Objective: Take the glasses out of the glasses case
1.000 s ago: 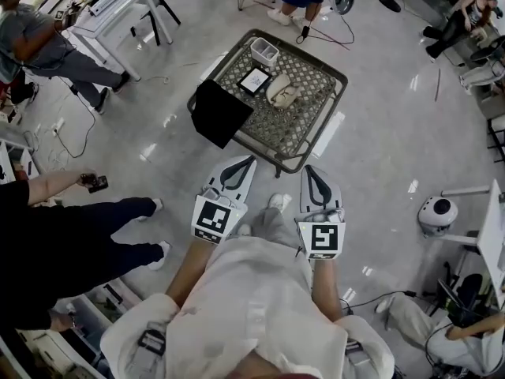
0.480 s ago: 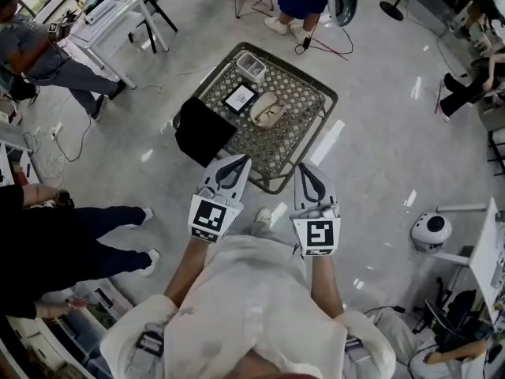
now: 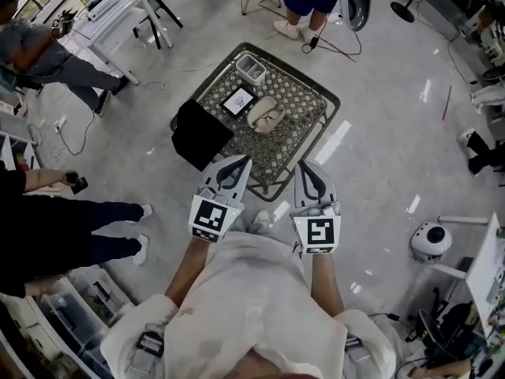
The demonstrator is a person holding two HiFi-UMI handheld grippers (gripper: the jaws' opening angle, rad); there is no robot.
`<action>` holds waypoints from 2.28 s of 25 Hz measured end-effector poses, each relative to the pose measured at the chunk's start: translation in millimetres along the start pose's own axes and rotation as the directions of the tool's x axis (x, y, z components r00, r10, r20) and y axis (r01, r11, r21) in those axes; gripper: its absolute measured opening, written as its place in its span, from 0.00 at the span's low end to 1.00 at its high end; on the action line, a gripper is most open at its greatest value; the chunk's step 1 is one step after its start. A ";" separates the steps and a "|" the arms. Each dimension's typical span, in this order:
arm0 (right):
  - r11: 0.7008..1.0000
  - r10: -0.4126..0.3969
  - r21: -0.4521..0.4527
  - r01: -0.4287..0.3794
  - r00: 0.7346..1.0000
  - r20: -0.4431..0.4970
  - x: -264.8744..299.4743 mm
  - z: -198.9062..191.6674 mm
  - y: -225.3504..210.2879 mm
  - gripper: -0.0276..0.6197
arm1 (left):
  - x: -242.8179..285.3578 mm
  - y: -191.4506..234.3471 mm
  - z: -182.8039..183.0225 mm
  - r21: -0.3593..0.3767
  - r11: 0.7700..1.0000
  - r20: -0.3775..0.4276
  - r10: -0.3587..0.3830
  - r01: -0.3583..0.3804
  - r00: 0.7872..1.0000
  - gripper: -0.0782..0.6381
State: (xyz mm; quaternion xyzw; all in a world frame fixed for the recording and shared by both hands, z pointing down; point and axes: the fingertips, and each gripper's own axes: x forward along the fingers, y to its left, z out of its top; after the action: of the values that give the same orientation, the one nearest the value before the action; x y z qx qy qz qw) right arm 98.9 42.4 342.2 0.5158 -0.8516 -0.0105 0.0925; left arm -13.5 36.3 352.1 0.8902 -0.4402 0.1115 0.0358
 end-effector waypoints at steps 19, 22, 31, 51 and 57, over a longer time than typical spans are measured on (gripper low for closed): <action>0.995 -0.096 0.002 0.097 0.993 -0.066 94.1 -9.9 -46.5 0.05 | 91.4 77.3 5.3 -0.039 0.997 0.016 -0.065 0.066 0.998 0.13; 0.993 -0.116 0.008 0.117 0.988 -0.101 110.3 -16.0 -48.6 0.05 | 106.3 89.0 -5.2 -0.050 0.993 -0.011 -0.109 0.108 0.994 0.13; 0.988 -0.142 0.029 0.153 0.960 -0.242 156.4 -59.1 -43.5 0.05 | 149.0 124.4 -57.8 -0.096 0.974 -0.093 -0.213 0.204 0.973 0.13; 0.991 0.005 0.122 0.045 0.923 -0.386 215.4 -165.9 -38.5 0.05 | 212.4 132.3 -154.0 -0.111 0.976 -0.283 -0.212 0.188 0.935 0.13; 0.983 0.105 0.177 -0.037 0.913 -0.393 225.3 -197.1 -42.4 0.05 | 228.9 131.8 -178.4 -0.103 0.988 -0.340 -0.146 0.117 0.929 0.13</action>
State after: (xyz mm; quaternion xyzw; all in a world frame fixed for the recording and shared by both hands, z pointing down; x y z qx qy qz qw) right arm 67.7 -160.6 564.1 0.4815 -0.8307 0.1698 0.2220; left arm -13.2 -192.7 573.7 0.8820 -0.3705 0.2458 0.1559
